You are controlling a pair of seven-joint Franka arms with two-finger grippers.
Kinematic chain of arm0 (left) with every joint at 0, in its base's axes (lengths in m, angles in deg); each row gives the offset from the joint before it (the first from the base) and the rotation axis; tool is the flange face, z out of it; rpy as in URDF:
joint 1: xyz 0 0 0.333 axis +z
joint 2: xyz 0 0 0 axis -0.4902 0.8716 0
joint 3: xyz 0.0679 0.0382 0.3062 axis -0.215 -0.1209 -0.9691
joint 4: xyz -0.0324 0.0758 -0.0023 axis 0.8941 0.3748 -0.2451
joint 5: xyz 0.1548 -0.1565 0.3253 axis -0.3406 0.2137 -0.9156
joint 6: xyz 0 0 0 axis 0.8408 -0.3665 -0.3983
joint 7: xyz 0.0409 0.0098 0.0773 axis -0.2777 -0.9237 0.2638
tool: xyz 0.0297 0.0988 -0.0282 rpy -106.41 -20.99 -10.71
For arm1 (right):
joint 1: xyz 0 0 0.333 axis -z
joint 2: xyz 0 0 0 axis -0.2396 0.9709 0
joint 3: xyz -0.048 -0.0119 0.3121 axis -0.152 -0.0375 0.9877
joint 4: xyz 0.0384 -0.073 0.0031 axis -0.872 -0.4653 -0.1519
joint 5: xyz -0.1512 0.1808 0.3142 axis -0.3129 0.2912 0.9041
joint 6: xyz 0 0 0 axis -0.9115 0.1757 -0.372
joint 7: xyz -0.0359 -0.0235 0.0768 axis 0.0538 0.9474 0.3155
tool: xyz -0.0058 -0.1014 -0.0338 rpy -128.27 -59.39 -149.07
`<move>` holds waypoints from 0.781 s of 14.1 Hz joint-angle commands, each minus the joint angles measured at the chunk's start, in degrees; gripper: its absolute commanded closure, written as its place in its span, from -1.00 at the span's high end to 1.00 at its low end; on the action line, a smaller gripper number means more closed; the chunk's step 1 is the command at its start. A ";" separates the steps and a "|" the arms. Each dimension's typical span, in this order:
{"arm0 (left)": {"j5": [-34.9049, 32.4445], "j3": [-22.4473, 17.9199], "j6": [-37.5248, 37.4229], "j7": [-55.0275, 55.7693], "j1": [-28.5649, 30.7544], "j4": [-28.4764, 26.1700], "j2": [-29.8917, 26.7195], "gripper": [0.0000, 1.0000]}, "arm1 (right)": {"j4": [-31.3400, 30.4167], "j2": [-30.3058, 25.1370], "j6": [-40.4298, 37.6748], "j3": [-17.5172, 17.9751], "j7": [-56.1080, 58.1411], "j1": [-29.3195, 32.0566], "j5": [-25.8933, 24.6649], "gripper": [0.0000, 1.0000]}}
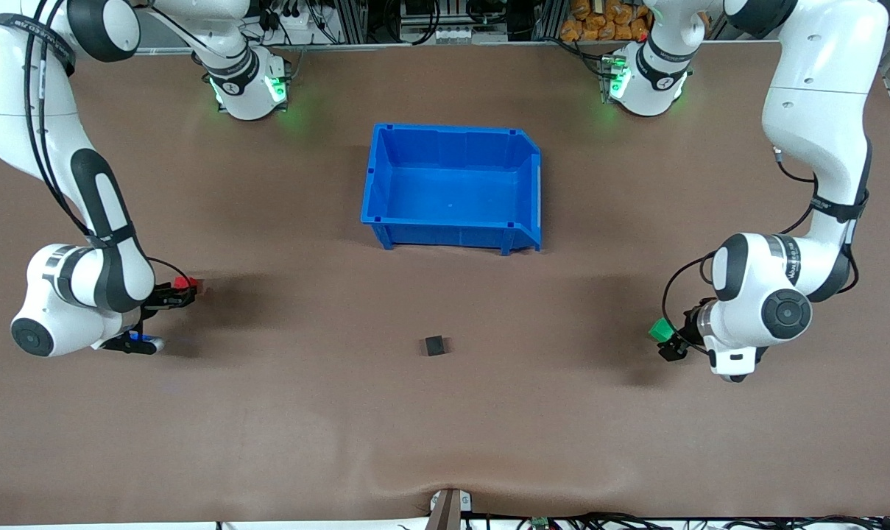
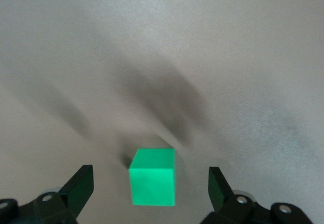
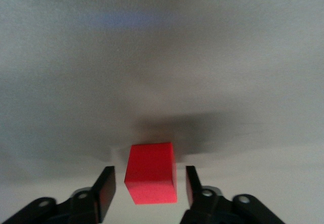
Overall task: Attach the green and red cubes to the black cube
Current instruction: 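Grasp the red cube with the right gripper while the left gripper grasps the green cube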
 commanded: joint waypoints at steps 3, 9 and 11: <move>-1.50 -0.02 0.50 2.22 0.12 1.29 2.01 1.00 | 0.38 -0.07 -0.19 0.47 -1.02 -0.20 -0.44 -1.00; -1.41 -0.02 1.99 4.60 -0.05 0.68 2.55 1.00 | 7.49 -0.34 -3.89 1.08 -32.70 -3.08 22.03 -1.00; -1.15 -0.02 1.90 5.12 0.03 0.51 2.55 1.00 | 8.03 -0.08 -1.36 1.00 -46.84 -6.68 29.68 -1.00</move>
